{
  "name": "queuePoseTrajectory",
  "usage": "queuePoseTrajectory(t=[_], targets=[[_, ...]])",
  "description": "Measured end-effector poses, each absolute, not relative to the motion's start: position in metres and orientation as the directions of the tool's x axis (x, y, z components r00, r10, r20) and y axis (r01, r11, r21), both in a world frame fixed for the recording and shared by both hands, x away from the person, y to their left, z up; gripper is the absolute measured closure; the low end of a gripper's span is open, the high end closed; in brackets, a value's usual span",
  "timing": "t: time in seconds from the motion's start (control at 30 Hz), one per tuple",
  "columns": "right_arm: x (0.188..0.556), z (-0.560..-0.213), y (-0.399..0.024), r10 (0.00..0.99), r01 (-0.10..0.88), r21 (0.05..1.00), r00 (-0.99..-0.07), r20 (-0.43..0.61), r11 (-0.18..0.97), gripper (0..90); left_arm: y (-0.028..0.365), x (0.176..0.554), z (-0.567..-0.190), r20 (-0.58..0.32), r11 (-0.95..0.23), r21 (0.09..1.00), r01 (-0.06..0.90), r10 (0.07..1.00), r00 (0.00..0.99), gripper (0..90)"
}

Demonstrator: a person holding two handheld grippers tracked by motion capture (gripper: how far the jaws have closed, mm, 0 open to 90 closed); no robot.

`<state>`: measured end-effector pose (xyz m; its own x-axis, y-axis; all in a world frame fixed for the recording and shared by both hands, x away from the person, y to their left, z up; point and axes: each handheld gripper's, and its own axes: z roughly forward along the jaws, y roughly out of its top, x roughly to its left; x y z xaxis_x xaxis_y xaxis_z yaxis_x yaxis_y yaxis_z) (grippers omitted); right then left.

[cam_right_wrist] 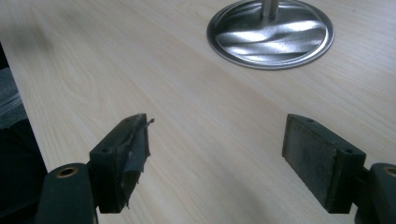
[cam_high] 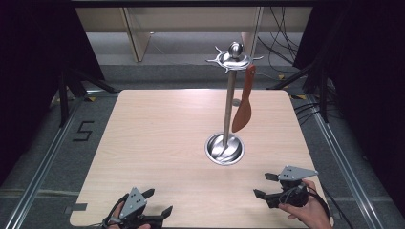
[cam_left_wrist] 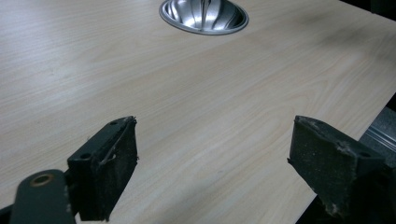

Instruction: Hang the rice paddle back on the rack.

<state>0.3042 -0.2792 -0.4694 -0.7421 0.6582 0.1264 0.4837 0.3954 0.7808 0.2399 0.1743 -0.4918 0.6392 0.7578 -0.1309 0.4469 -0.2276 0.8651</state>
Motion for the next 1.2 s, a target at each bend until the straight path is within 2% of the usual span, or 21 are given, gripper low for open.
queuePoseTrajectory(t=[0.07, 0.1, 0.17, 0.33, 0.37, 0.43, 0.47, 0.53, 0.57, 0.63, 0.7, 0.83, 1.2], targets=[[0.305, -0.47, -0.281, 0.645, 0.473, 0.782, -0.754, 0.121, 0.407, 22.9, 0.175, 0.241, -0.492, -0.137, -0.219, 0.866, 0.448, 0.76, 0.636, 14.6], [0.301, -0.469, -0.28, 0.669, 0.513, 0.77, -0.727, 0.154, 0.38, 22.6, 0.175, 0.241, -0.492, -0.138, -0.223, 0.865, 0.45, 0.756, 0.64, 14.7], [0.303, -0.47, -0.283, 0.658, 0.479, 0.781, -0.744, 0.118, 0.402, 22.4, 0.174, 0.24, -0.492, -0.138, -0.216, 0.868, 0.448, 0.761, 0.634, 14.6], [0.301, -0.47, -0.284, 0.654, 0.47, 0.783, -0.748, 0.109, 0.407, 21.7, 0.175, 0.241, -0.492, -0.129, -0.227, 0.868, 0.441, 0.755, 0.642, 14.6], [0.299, -0.47, -0.285, 0.648, 0.484, 0.777, -0.75, 0.132, 0.402, 21.7, 0.175, 0.24, -0.492, -0.127, -0.227, 0.867, 0.445, 0.761, 0.637, 14.7], [0.298, -0.47, -0.287, 0.663, 0.486, 0.773, -0.74, 0.115, 0.408, 21.7, 0.175, 0.241, -0.493, -0.133, -0.222, 0.868, 0.445, 0.758, 0.638, 14.6], [0.297, -0.47, -0.287, 0.663, 0.498, 0.774, -0.736, 0.14, 0.39, 21.7, 0.176, 0.242, -0.492, -0.107, -0.248, 0.871, 0.425, 0.746, 0.657, 14.6], [0.298, -0.471, -0.29, 0.668, 0.491, 0.772, -0.735, 0.118, 0.404, 21.7, 0.175, 0.242, -0.493, -0.119, -0.237, 0.869, 0.434, 0.752, 0.648, 14.6], [0.295, -0.471, -0.289, 0.675, 0.528, 0.76, -0.719, 0.163, 0.378, 21.7, 0.175, 0.241, -0.493, -0.131, -0.226, 0.868, 0.442, 0.755, 0.643, 14.6], [0.297, -0.472, -0.292, 0.66, 0.493, 0.774, -0.74, 0.131, 0.398, 21.7, 0.175, 0.242, -0.493, -0.127, -0.229, 0.867, 0.442, 0.756, 0.642, 14.6], [0.294, -0.472, -0.291, 0.669, 0.511, 0.77, -0.727, 0.151, 0.382, 21.7, 0.175, 0.242, -0.493, -0.125, -0.231, 0.867, 0.442, 0.756, 0.642, 14.6], [0.295, -0.473, -0.293, 0.662, 0.479, 0.772, -0.743, 0.102, 0.418, 21.7, 0.175, 0.24, -0.492, -0.121, -0.234, 0.865, 0.444, 0.761, 0.638, 14.7], [0.294, -0.474, -0.291, 0.667, 0.488, 0.773, -0.736, 0.114, 0.406, 22.0, 0.174, 0.242, -0.493, -0.122, -0.236, 0.864, 0.445, 0.759, 0.64, 14.7]])
